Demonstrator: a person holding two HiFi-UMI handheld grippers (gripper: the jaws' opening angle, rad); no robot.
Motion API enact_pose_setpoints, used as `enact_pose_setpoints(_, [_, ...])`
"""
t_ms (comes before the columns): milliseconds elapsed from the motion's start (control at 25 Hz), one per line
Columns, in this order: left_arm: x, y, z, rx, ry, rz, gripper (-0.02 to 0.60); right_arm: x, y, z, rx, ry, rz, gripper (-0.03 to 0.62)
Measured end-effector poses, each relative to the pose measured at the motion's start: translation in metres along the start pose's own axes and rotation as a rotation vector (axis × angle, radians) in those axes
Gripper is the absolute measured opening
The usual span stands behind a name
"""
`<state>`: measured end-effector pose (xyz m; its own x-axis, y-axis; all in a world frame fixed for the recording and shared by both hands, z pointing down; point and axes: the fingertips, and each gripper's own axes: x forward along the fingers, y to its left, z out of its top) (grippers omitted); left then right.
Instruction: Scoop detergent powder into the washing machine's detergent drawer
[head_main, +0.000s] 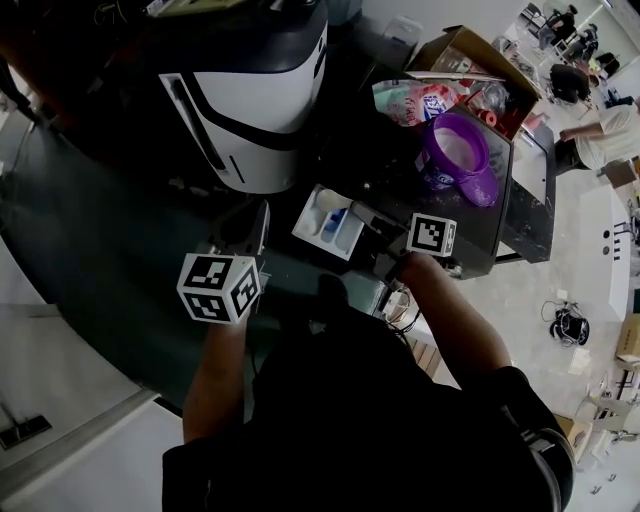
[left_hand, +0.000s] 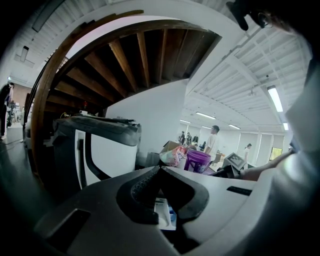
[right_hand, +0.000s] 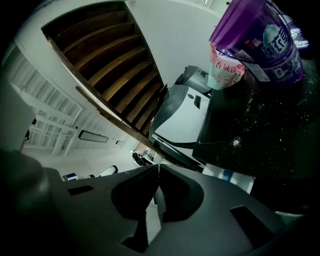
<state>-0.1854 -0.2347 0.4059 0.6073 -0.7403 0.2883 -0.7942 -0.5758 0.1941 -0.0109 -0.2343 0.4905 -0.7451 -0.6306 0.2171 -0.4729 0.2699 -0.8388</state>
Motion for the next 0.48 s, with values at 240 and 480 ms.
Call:
enact_pose_setpoints(240, [-0.004,0.006,-0.004,-0.021,0.001,0.015,0.008,0.012,-0.014,-0.011,-0.078,0.055,-0.045,0.018])
enact_pose_setpoints(480, [-0.010,0.013,-0.006,-0.039,-0.006,0.032,0.008,0.020,-0.026,-0.021,-0.119,0.096,-0.094,0.018])
